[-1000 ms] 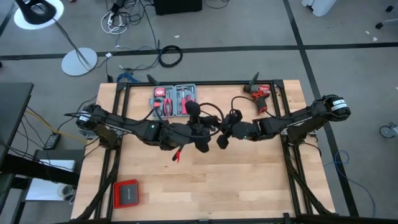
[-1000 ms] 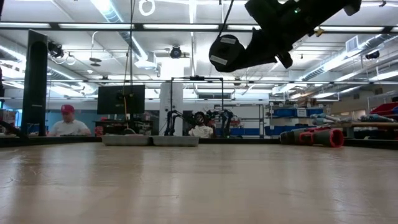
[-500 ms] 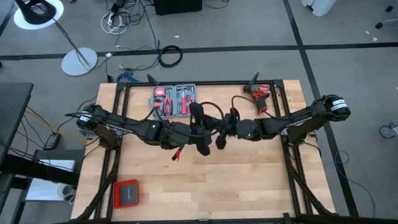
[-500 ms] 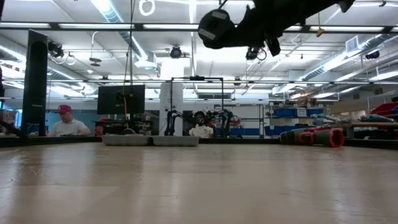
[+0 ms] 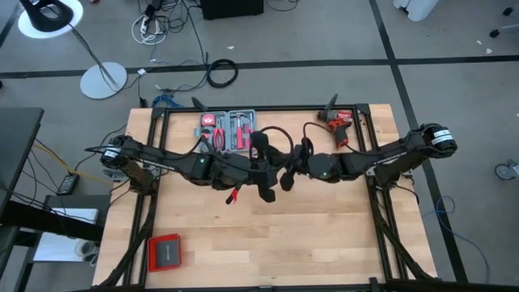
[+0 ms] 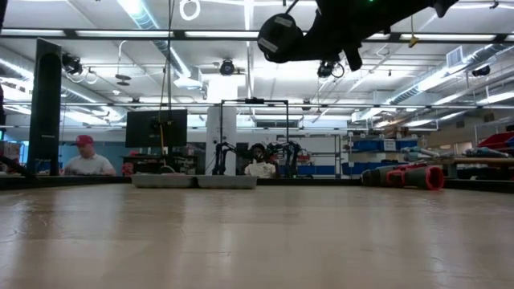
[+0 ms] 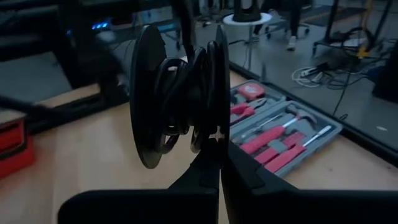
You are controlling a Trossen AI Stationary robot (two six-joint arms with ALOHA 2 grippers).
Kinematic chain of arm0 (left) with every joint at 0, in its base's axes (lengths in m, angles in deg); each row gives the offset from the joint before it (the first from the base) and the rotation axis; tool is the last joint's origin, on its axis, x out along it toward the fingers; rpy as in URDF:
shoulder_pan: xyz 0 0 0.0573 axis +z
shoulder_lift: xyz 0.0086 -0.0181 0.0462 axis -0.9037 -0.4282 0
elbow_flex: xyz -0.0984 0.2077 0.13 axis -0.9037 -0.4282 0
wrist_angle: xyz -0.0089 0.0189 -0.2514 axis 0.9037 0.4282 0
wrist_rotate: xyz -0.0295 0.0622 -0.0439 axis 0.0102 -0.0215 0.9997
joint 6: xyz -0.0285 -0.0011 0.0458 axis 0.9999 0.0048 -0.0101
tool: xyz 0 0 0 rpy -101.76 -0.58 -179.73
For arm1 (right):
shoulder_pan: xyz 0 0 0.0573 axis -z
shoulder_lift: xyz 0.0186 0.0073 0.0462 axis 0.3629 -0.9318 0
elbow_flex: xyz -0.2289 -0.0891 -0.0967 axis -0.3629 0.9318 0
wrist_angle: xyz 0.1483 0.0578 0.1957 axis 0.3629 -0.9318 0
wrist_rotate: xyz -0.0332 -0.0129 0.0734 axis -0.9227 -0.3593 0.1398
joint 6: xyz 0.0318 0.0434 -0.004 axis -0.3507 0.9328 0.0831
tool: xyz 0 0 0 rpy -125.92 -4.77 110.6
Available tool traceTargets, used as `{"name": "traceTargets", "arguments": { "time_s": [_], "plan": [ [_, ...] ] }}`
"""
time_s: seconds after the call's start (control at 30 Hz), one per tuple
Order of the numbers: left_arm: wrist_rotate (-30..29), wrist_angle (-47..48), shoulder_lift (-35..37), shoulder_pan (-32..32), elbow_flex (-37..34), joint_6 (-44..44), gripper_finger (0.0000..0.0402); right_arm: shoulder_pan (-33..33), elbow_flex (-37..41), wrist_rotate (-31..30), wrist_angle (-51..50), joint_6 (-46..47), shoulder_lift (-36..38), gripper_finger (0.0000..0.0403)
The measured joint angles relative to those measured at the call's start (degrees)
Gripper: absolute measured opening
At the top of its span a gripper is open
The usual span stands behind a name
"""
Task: Coil cords
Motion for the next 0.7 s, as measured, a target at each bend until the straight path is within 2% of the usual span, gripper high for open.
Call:
{"name": "traceTargets", "arguments": {
  "time_s": [0.4,0.57,0.7],
  "plan": [
    [2.35,1.57,-2.43,-2.29,0.04,2.59,0.0,2.19,-0.02,-0.41,8.9,-2.98,0.04,0.0],
    [-1.15,5.9,-2.45,-4.39,0.03,4.28,0.0,2.06,0.0,-1.62,8.44,-4.37,0.81,0.0],
    [-2.17,10.77,-2.45,-6.04,0.02,8.9,0.0,1.81,-0.01,-1.93,7.34,-5.55,2.75,0.0]
  ]
}}
